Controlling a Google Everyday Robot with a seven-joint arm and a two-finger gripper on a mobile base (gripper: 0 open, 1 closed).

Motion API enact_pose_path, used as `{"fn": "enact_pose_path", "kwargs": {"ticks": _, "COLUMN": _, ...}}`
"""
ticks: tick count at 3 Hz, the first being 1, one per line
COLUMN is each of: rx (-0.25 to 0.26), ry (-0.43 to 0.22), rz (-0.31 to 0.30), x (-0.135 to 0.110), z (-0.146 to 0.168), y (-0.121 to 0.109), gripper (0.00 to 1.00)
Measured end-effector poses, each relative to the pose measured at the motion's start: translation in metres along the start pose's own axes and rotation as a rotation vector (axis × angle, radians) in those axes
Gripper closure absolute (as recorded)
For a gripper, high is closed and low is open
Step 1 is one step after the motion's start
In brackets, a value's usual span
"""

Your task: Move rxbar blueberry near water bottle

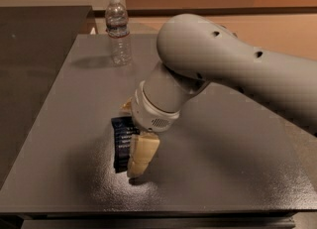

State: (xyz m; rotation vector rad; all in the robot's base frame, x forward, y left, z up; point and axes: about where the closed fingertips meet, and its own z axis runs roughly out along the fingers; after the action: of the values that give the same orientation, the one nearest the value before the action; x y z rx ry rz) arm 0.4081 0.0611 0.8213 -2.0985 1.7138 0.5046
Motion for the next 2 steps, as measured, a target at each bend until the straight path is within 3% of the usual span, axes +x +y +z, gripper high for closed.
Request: {"fn": "enact_pose_path", "kwargs": {"ticks": 2, "rx": -0.031, "ry": 0.006, "rz": 0.004, "x": -0.0014, "z": -0.0014, "y": -0.0047, "gripper": 0.64}}
